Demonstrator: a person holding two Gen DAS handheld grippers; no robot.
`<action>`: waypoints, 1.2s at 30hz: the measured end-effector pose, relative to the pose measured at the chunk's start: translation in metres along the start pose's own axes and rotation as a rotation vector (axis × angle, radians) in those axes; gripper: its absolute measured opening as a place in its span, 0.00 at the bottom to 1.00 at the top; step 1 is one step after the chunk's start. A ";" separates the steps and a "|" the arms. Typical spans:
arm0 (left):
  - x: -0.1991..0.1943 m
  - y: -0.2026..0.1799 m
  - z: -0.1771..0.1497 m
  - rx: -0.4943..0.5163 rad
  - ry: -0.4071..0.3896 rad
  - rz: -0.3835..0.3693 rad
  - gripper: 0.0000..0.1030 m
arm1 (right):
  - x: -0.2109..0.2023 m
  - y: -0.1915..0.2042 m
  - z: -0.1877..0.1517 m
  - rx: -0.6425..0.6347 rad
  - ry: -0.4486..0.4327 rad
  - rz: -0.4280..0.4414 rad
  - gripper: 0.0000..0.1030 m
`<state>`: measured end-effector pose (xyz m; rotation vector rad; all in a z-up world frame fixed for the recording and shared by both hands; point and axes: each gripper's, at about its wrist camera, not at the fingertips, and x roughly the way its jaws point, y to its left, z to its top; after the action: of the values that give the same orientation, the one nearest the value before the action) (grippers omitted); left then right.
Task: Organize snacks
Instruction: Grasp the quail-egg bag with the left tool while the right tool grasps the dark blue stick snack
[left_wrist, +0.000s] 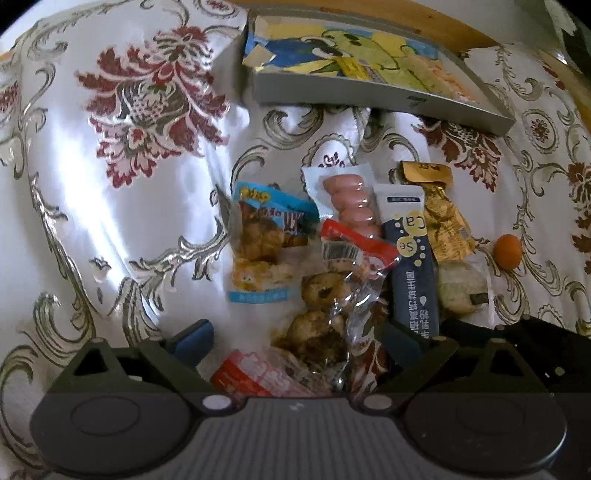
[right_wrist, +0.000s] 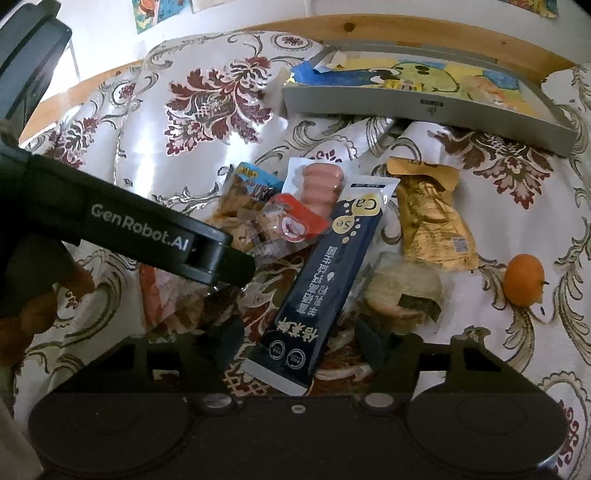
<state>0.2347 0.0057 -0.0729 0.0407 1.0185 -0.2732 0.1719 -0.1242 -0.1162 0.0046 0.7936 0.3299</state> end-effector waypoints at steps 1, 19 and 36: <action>0.002 0.001 0.000 -0.007 0.008 -0.002 0.93 | 0.001 0.000 0.000 0.000 0.002 0.000 0.60; -0.002 -0.004 -0.002 0.004 -0.014 -0.025 0.59 | -0.007 -0.002 0.003 0.009 -0.013 -0.015 0.32; -0.003 0.003 -0.002 -0.068 -0.018 -0.029 0.52 | -0.007 -0.004 0.011 0.029 -0.065 0.032 0.18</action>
<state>0.2326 0.0096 -0.0715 -0.0380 1.0103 -0.2645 0.1764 -0.1291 -0.1038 0.0549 0.7348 0.3469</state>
